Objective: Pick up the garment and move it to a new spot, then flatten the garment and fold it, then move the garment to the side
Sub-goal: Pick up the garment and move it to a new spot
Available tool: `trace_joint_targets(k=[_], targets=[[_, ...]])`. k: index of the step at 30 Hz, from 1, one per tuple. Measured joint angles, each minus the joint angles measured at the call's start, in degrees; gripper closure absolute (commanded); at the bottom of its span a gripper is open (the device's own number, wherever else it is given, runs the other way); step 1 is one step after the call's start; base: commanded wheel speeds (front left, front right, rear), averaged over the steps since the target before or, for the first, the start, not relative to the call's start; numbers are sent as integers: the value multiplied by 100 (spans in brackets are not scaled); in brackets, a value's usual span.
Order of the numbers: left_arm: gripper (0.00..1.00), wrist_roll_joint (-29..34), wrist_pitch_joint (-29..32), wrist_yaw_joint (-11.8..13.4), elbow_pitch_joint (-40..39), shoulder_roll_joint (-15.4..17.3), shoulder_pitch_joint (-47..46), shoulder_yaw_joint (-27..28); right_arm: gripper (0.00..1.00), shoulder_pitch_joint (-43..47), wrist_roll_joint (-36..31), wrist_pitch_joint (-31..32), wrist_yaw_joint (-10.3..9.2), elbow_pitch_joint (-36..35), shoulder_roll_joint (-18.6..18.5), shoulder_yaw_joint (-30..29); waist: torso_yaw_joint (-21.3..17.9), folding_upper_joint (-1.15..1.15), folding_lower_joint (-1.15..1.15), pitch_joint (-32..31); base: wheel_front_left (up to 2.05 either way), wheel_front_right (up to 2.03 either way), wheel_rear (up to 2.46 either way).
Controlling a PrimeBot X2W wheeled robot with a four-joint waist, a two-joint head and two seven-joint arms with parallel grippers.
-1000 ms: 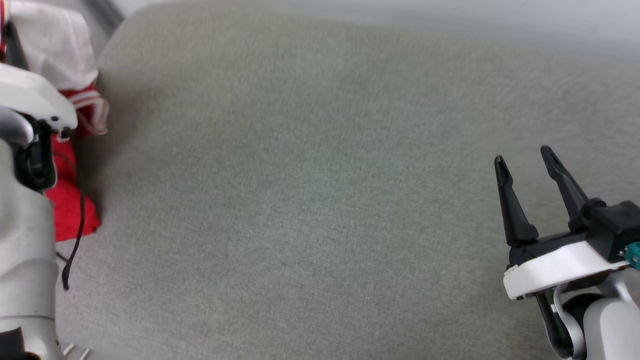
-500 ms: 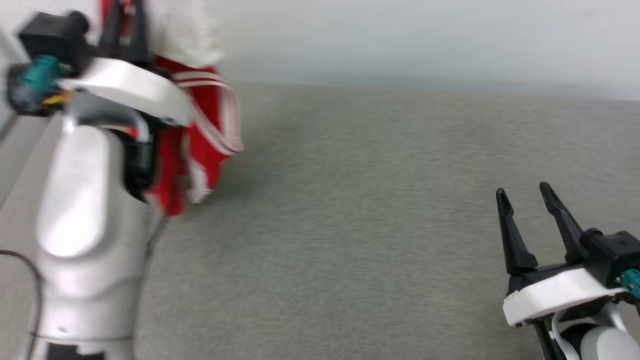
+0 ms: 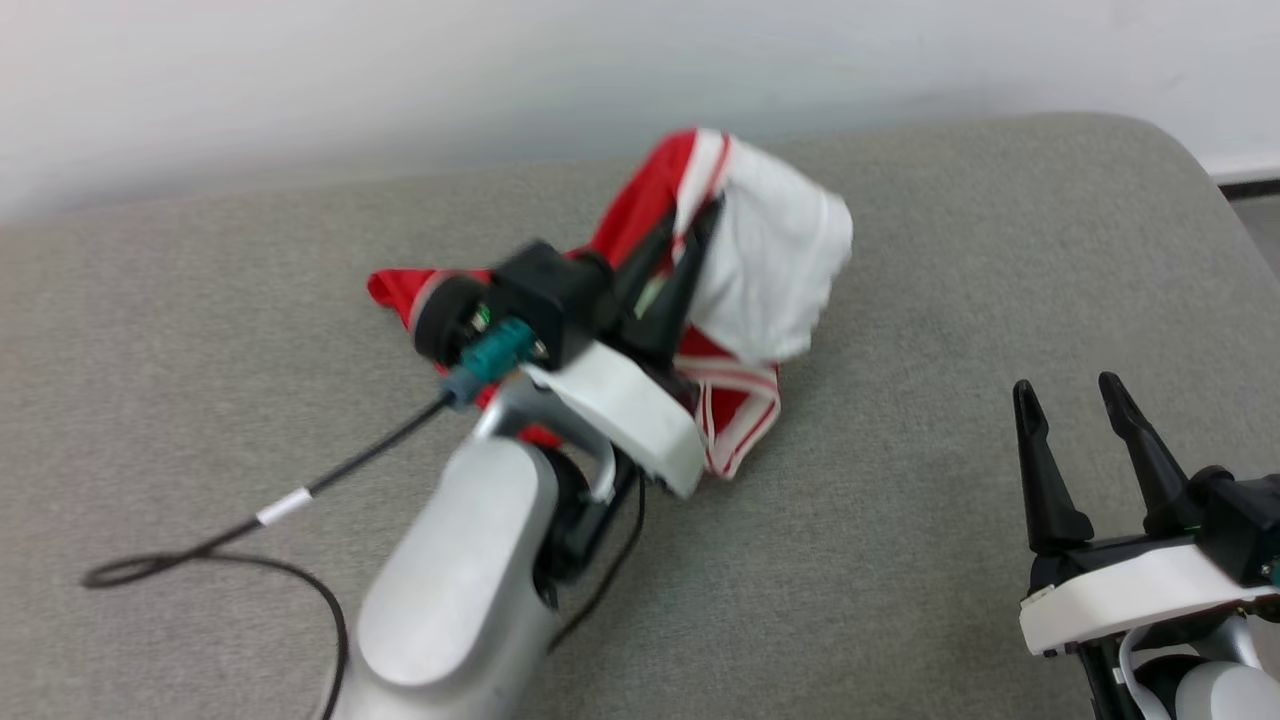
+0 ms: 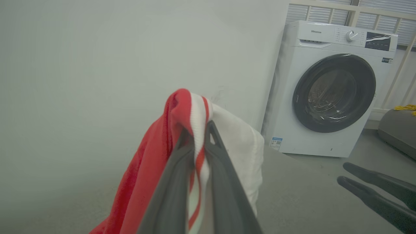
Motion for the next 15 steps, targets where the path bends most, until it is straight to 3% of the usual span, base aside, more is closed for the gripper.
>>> trace_joint_targets(k=[7, 14, 15], targets=[[100, -66, 22, 286, 580, 19, 767, -396, 0, -113, 110, -152, 0, 121, 1, 19, -238, 0, 0, 412, 0, 0, 0], [100, -25, 13, 257, 1185, 159, 1090, -578, 0, -244, 133, -219, 0, 248, 1, 35, -147, 0, 1, 637, 0, 0, 0], [74, -27, -4, 230, 1217, 152, 1097, -608, 0, -246, 133, -220, 0, 258, 2, 27, -113, 0, 1, 638, 0, 0, 0]])
